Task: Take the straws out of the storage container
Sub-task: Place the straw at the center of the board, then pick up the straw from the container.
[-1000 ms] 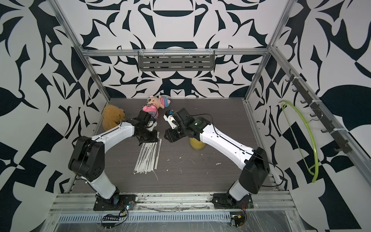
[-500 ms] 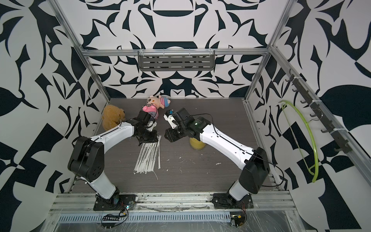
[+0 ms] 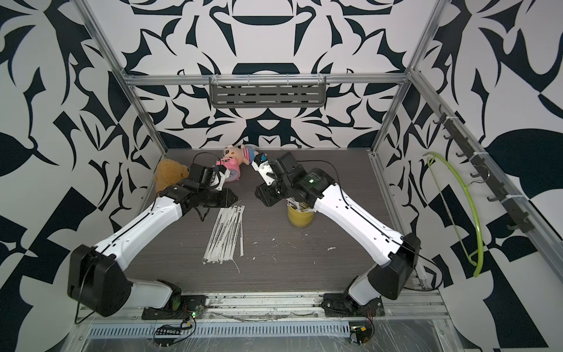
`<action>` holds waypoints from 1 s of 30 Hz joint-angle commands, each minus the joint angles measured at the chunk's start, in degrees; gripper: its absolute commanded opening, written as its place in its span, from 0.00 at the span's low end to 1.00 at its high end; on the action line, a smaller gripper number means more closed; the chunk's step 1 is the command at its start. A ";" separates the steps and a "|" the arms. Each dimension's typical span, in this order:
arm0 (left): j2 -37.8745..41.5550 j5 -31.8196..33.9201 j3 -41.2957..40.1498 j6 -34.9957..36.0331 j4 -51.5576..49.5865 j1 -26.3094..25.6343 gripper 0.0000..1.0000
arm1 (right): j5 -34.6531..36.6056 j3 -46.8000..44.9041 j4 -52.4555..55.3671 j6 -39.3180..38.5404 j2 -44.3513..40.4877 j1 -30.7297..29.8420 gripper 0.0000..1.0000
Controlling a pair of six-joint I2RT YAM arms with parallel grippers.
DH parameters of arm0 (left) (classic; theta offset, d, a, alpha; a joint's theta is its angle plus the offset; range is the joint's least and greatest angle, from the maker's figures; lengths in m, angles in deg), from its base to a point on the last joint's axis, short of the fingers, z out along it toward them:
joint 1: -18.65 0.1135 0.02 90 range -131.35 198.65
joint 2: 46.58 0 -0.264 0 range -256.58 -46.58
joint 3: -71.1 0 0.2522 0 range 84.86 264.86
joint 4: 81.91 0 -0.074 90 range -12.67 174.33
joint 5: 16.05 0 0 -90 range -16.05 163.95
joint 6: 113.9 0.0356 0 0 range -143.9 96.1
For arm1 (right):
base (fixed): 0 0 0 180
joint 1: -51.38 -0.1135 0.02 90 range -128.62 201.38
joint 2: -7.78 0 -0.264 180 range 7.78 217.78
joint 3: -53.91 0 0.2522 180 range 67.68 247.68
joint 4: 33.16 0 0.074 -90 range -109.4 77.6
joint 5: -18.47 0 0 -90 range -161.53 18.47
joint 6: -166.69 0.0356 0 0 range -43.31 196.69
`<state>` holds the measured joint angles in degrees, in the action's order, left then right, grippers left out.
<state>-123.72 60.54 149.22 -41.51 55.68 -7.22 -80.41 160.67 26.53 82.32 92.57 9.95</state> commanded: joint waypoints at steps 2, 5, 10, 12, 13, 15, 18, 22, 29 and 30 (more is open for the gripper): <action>3.42 -2.57 -0.98 4.55 6.61 -4.48 0.28 | 0.13 -2.44 1.64 -9.18 -4.42 7.12 0.43; 6.62 -2.64 -2.41 9.60 11.39 -8.84 0.32 | -6.97 -5.27 0.15 -9.39 -5.64 14.64 0.43; 9.64 -6.48 -7.62 13.18 22.83 -12.87 0.43 | -11.15 -7.79 -0.15 -15.60 -4.43 17.98 0.43; 9.98 -8.12 -8.76 13.53 25.55 -13.07 0.46 | -11.07 -8.21 0.06 -17.40 -3.78 17.94 0.43; 9.83 -8.97 -9.03 13.88 26.22 -13.08 0.46 | -11.64 -8.56 -0.05 -18.33 -3.45 18.05 0.43; 9.43 -9.92 -9.30 14.38 26.83 -13.16 0.47 | -12.56 -9.29 -0.69 -19.39 -2.91 18.00 0.43; 8.64 -10.22 -9.34 14.44 26.79 -13.17 0.47 | -13.09 -9.91 -1.45 -20.02 -1.46 18.04 0.43; 8.39 -9.53 -9.46 14.52 26.42 -13.16 0.47 | -13.61 -9.61 -2.28 -19.99 1.26 17.96 0.42; 8.91 -8.44 -9.58 15.40 25.30 -13.20 0.47 | -13.26 -9.16 -4.48 -19.48 4.50 17.96 0.39; 8.94 -8.34 -9.60 15.49 25.21 -13.20 0.47 | -13.26 -9.19 -4.70 -19.37 4.88 17.97 0.39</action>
<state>-114.92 52.06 140.43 -27.17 80.62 -20.27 -92.83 150.74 24.11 63.22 97.82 28.05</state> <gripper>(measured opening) 0.469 0.389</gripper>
